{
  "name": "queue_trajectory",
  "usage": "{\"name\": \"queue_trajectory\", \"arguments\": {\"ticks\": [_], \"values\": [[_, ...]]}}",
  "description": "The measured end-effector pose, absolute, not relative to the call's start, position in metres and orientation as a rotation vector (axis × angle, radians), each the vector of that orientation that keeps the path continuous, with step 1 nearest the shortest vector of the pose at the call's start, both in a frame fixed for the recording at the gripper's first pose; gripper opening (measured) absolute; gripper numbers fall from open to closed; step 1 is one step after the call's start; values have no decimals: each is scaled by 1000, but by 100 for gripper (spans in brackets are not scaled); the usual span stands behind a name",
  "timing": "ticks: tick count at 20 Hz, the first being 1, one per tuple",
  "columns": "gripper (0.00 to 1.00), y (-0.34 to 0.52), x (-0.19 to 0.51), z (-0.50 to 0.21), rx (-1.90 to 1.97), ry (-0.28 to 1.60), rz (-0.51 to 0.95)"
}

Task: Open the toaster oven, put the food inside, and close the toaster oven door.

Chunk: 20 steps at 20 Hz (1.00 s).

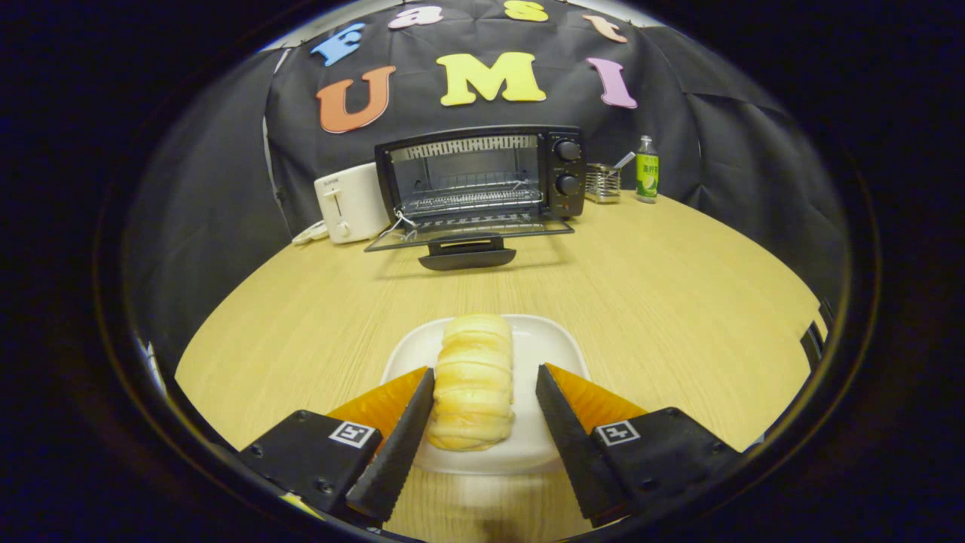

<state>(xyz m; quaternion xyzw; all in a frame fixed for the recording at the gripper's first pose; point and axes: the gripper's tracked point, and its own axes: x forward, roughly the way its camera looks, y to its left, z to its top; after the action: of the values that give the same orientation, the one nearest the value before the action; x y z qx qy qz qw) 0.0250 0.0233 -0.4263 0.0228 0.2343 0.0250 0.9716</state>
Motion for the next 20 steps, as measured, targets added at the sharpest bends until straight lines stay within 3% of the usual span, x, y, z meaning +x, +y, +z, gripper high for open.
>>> {"name": "queue_trajectory", "arguments": {"ticks": [13, 16, 18, 20], "values": [[91, 29, 28, -431, -33, 443, 46], [84, 34, 28, -429, -23, 454, 79], [70, 34, 31, -428, -15, 447, 96], [69, 36, 28, -424, 66, 445, 117]]}}
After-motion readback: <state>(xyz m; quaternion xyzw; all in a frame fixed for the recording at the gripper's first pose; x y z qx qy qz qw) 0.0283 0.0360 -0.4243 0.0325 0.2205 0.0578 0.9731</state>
